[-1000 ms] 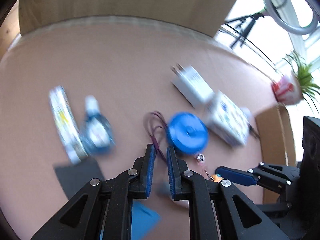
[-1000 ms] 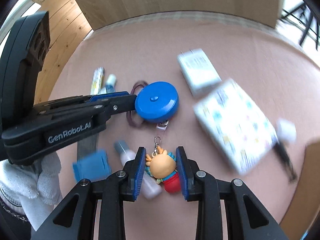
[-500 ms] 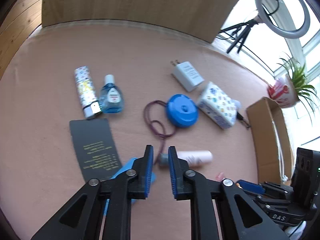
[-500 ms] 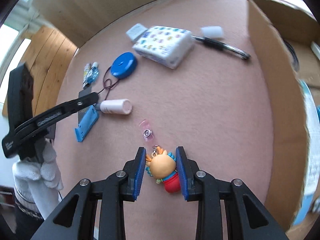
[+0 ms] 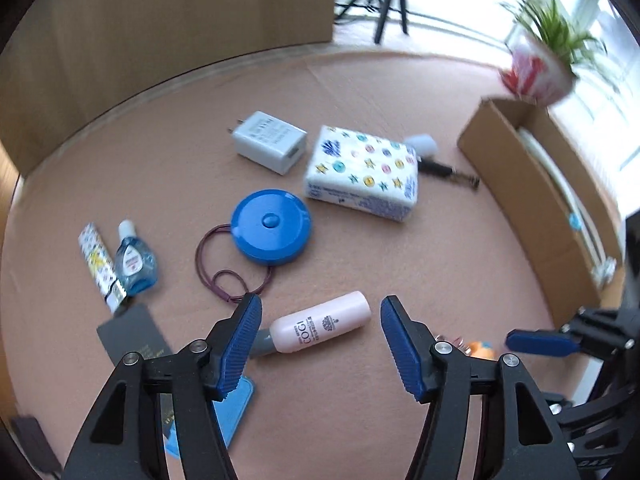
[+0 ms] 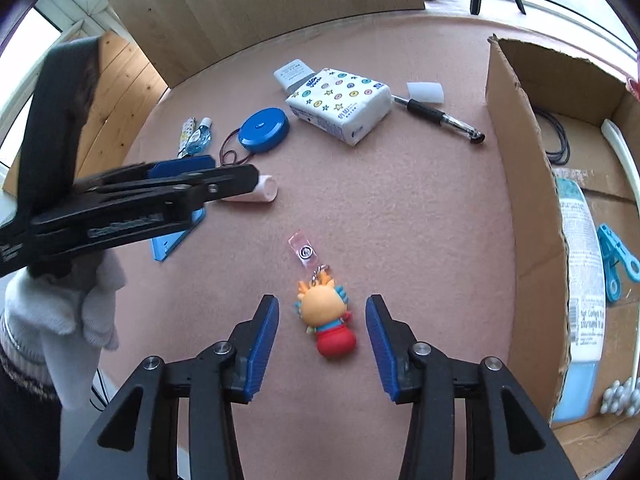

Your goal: Organize objects

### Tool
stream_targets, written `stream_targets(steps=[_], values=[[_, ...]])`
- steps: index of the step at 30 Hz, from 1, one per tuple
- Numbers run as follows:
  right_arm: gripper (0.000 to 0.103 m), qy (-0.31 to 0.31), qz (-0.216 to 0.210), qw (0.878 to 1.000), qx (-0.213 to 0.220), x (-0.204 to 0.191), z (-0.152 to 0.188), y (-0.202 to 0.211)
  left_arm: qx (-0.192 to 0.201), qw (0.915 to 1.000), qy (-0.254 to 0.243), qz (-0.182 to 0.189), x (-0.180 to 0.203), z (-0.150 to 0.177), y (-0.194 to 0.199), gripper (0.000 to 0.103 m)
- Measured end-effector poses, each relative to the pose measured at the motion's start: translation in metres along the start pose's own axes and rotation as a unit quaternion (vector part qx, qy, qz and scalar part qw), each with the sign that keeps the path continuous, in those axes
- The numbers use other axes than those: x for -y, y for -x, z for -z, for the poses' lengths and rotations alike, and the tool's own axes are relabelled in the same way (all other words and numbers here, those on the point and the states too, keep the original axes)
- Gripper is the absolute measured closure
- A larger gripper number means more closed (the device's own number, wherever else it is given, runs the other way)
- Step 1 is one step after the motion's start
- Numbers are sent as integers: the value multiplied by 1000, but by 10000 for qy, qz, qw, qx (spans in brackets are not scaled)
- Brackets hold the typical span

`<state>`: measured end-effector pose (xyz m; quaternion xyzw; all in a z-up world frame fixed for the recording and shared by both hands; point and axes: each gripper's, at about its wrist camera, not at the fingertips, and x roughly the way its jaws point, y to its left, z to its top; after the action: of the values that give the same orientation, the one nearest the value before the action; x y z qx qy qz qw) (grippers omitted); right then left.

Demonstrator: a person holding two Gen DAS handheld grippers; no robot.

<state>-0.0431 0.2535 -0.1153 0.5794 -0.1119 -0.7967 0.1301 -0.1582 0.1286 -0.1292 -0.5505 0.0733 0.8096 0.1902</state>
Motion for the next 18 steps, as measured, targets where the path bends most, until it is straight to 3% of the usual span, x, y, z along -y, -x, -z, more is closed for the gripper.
stream_targets(steps=[2,4,5,9,18], values=[[61,-10,-9,10000,-40,2,3,-1,-131,9997,-211,18,4,3,-6,39],[61,12,-18,10000,-69,1,6,-1,-253,9994,-231,56,3,5,-10,46],[61,22,8,10000,-58,1,7,-1,-291,9993,-208,93,2,6,-12,54],[61,-16,16,10000,-34,2,9,-1,-303,9992,-40,240,3,8,-13,67],[61,268,286,9992,-20,-7,4,-5,-253,9988,356,232,6,8,-16,81]])
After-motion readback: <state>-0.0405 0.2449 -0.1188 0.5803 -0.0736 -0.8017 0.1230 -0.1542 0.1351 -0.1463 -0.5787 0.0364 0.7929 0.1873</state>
